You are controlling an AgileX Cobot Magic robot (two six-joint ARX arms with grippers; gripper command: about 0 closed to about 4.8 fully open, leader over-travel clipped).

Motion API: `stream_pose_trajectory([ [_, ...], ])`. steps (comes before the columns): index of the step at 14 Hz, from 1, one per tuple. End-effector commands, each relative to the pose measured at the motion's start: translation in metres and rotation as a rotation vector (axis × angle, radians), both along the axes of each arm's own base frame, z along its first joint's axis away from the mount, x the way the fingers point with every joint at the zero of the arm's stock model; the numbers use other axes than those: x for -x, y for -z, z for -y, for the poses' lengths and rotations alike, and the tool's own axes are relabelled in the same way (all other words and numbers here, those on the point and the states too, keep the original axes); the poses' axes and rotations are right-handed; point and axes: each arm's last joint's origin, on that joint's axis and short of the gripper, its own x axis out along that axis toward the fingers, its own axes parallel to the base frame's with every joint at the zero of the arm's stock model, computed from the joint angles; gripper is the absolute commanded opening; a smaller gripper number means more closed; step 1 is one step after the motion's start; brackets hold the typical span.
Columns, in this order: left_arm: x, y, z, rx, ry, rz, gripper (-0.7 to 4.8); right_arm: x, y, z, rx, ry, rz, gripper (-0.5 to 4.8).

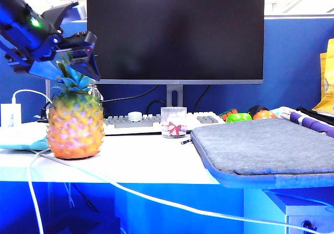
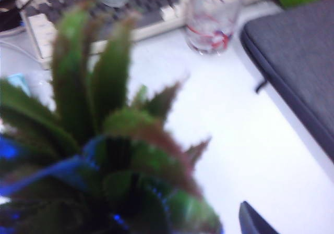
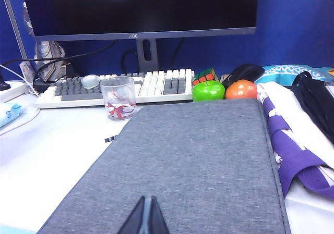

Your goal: Pick up the pineapple and place it above the gray bag.

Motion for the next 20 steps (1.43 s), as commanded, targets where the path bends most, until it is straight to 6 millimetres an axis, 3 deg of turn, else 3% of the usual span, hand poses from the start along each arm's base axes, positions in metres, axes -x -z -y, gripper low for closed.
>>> stream_pose_trajectory([
  [1, -0.007, 0.007, 0.003, 0.012, 0.004, -0.003, 3.47, 0.0, 0.001, 0.0, -0.005, -0.002, 0.011, -0.05],
  [2, -0.008, 0.01, 0.003, 0.001, 0.017, -0.006, 0.79, 0.0, 0.001, 0.0, -0.005, -0.002, 0.01, -0.05],
  [3, -0.008, 0.013, 0.004, 0.001, 0.044, -0.019, -0.05, 0.0, 0.001, 0.0, -0.005, -0.002, 0.011, -0.05],
  [7, -0.012, 0.024, 0.008, 0.023, 0.12, -0.056, -0.06, 0.0, 0.001, 0.0, -0.005, -0.002, 0.008, -0.05],
  [11, -0.019, 0.005, 0.013, 0.095, 0.185, 0.054, -0.06, -0.001, 0.002, 0.0, -0.003, -0.002, -0.004, -0.05],
  [14, -0.032, -0.036, 0.018, 0.152, 0.23, 0.16, -0.06, -0.001, 0.004, 0.0, -0.001, -0.002, -0.015, -0.05],
  [17, -0.042, -0.088, 0.023, 0.21, 0.283, 0.298, -0.06, -0.001, 0.006, 0.0, 0.003, -0.003, -0.042, -0.05],
  [20, -0.053, -0.115, 0.033, 0.307, 0.37, 0.323, -0.06, -0.001, 0.006, 0.0, 0.003, -0.002, -0.042, -0.05],
])
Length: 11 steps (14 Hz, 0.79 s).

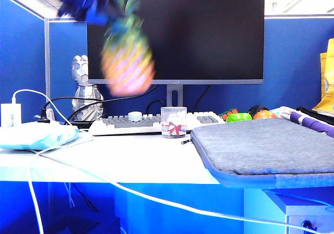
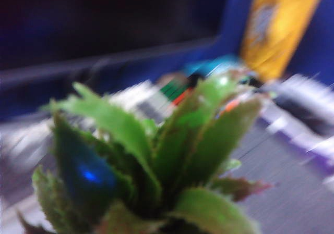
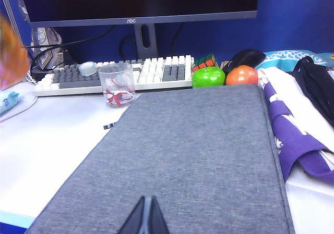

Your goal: Pick up the pineapple and place it above the gray bag.

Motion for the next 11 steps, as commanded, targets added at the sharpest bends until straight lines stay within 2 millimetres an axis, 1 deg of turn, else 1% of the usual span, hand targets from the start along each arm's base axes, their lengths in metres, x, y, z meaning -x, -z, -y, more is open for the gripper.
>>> stream_pose_trajectory([
  [1, -0.014, -0.03, 0.02, 0.095, 0.136, 0.067, -0.06, -0.001, 0.002, 0.0, -0.002, -0.002, 0.003, -0.05],
  [2, -0.019, -0.036, 0.032, 0.1, 0.166, 0.081, -0.06, -0.001, 0.002, 0.0, -0.002, -0.002, 0.003, -0.05],
  [3, -0.029, -0.041, 0.055, 0.106, 0.233, 0.09, -0.06, -0.001, 0.002, 0.0, -0.003, -0.003, 0.004, -0.05],
  [4, -0.036, -0.041, 0.068, 0.108, 0.271, 0.084, -0.06, -0.001, 0.002, 0.0, -0.003, -0.002, 0.006, -0.05],
  [5, -0.05, -0.038, 0.09, 0.105, 0.302, 0.067, -0.06, -0.001, 0.002, 0.0, -0.003, -0.002, 0.006, -0.05],
  [6, -0.06, -0.034, 0.101, 0.102, 0.318, 0.054, -0.06, -0.001, 0.001, 0.0, -0.008, -0.003, 0.007, -0.05],
  [7, -0.072, -0.028, 0.119, 0.098, 0.341, 0.038, -0.06, -0.001, 0.001, 0.0, -0.02, -0.002, 0.012, -0.05],
  [8, -0.08, -0.022, 0.13, 0.1, 0.366, 0.029, -0.06, 0.0, 0.0, 0.0, -0.024, -0.004, 0.022, -0.05],
  [10, -0.09, -0.007, 0.15, 0.112, 0.417, -0.005, -0.06, 0.0, -0.001, 0.0, -0.026, -0.002, 0.033, -0.05],
  [11, -0.091, 0.0, 0.16, 0.113, 0.431, -0.02, -0.06, 0.0, -0.002, 0.0, -0.027, -0.004, 0.036, -0.05],
])
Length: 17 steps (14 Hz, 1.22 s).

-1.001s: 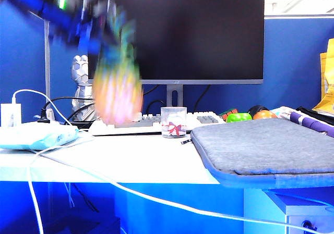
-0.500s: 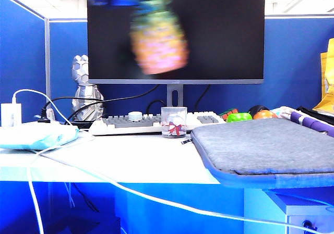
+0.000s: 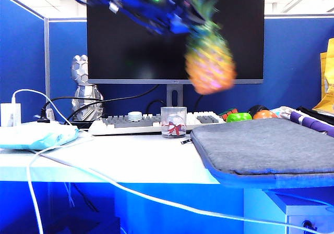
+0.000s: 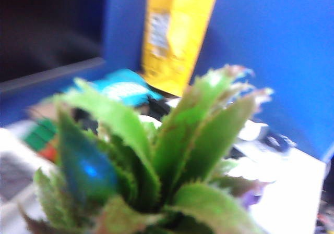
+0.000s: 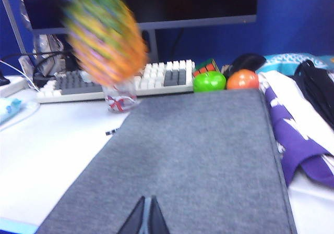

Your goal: Pick up the pineapple and place it above the gray bag.

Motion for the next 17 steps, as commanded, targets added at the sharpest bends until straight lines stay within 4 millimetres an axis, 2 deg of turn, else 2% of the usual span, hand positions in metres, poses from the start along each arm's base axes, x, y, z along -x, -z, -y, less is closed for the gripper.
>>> stream_pose_trajectory([
  [1, 0.004, 0.006, 0.028, 0.032, 0.079, 0.021, -0.06, 0.0, 0.0, 0.0, -0.008, -0.001, 0.017, -0.05],
  [3, 0.008, 0.017, 0.042, 0.007, 0.108, 0.016, -0.06, 0.0, 0.0, 0.0, -0.007, -0.001, 0.017, -0.05],
  [5, 0.011, 0.037, 0.058, -0.052, 0.114, -0.003, -0.06, 0.0, 0.0, 0.0, -0.008, -0.002, 0.02, -0.05],
  [10, 0.017, 0.075, 0.08, -0.171, 0.128, -0.034, -0.06, 0.0, 0.0, 0.0, -0.009, -0.002, 0.021, -0.05],
  [14, 0.025, 0.084, 0.093, -0.196, 0.16, -0.009, -0.06, 0.0, 0.0, 0.0, -0.008, -0.002, 0.02, -0.05],
  [17, 0.026, 0.086, 0.095, -0.208, 0.167, -0.014, -0.06, 0.0, 0.0, 0.0, -0.008, -0.002, 0.02, -0.05],
])
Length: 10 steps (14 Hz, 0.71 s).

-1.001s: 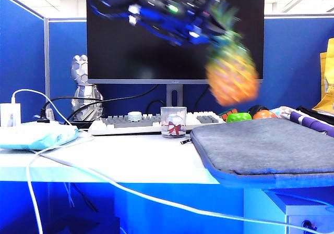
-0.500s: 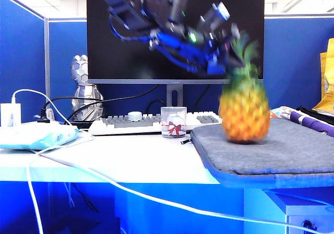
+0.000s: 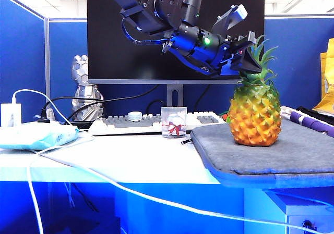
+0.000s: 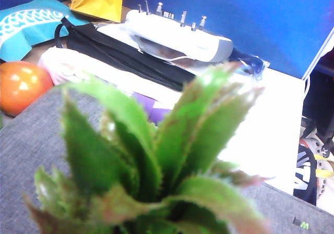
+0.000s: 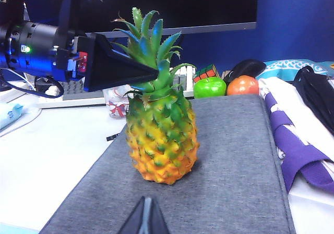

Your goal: Pick up the pineapple and place it above the gray bag.

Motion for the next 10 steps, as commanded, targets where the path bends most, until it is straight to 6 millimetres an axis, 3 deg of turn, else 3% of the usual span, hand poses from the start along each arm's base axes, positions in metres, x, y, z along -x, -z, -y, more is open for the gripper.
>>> stream_pose_trajectory([
  [1, 0.0031, 0.0028, 0.0039, -0.016, 0.014, -0.005, -0.06, -0.0005, 0.0015, -0.0002, -0.005, -0.002, 0.006, -0.05],
  [4, 0.0029, 0.0034, 0.0036, -0.022, 0.003, -0.007, -0.05, -0.0005, 0.0015, -0.0002, -0.005, -0.002, 0.006, -0.05],
  [5, 0.0024, 0.0035, 0.0034, -0.026, -0.013, -0.003, 0.33, -0.0005, 0.0015, -0.0002, -0.005, -0.002, 0.006, -0.05],
  [6, 0.0021, 0.0035, 0.0033, -0.029, -0.025, -0.002, 1.71, -0.0005, 0.0015, -0.0002, -0.005, -0.002, 0.006, -0.05],
  [10, 0.0006, 0.0036, 0.0025, -0.039, -0.092, 0.0, 4.26, -0.0005, 0.0015, -0.0001, -0.005, -0.001, 0.007, -0.05],
])
